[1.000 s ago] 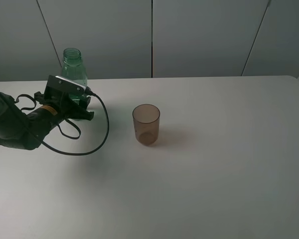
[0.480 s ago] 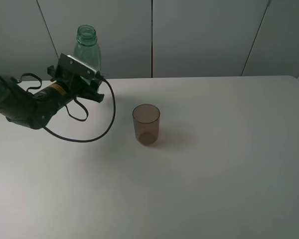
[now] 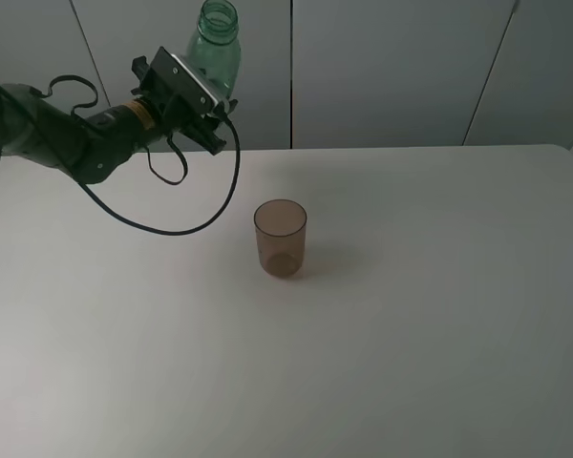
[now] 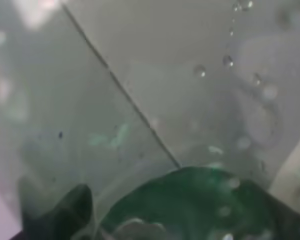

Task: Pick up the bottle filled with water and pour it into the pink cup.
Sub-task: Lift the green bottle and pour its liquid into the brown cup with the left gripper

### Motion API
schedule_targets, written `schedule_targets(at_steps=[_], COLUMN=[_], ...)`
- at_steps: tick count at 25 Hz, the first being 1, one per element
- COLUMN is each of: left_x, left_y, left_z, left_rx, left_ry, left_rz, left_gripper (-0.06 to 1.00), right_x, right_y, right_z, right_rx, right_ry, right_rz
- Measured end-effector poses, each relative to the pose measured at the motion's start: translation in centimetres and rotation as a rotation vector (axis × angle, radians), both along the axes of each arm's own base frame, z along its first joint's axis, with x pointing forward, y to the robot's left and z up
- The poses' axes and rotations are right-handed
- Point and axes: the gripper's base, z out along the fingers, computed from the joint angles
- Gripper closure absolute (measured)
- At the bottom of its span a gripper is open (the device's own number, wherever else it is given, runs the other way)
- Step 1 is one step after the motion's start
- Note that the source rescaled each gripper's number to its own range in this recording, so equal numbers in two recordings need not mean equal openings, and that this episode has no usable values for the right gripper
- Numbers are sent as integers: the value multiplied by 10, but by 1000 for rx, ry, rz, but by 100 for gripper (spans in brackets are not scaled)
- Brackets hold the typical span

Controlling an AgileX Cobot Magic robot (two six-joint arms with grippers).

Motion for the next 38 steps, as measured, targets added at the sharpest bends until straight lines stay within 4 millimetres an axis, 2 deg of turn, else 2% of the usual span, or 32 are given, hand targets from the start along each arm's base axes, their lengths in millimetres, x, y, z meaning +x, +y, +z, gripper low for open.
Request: schedule_targets(at_steps=[3,5,10,14,24,31,38], left_x=[9,13,17,21,31,32,32], left_y=[-8,-13,-24,-30,-23,-31,-36], left_z=[12,12,-2,-12,-34,-35,-55], left_rx=[34,74,148,144,106,192,271], left_ry=[-66,-100,-155,-203,-236,-345,-362], left_rz=[-52,-102,-224,-296,-329,-434,-522], left_gripper=[94,94,94,94,94,94,94], right_x=[0,0,0,0,0,0,0], right_y=[0,0,0,0,0,0,0], right_z=[0,0,0,0,0,0,0], right_rx=[0,0,0,0,0,0,0], right_ry=[0,0,0,0,0,0,0], right_rz=[0,0,0,0,0,0,0])
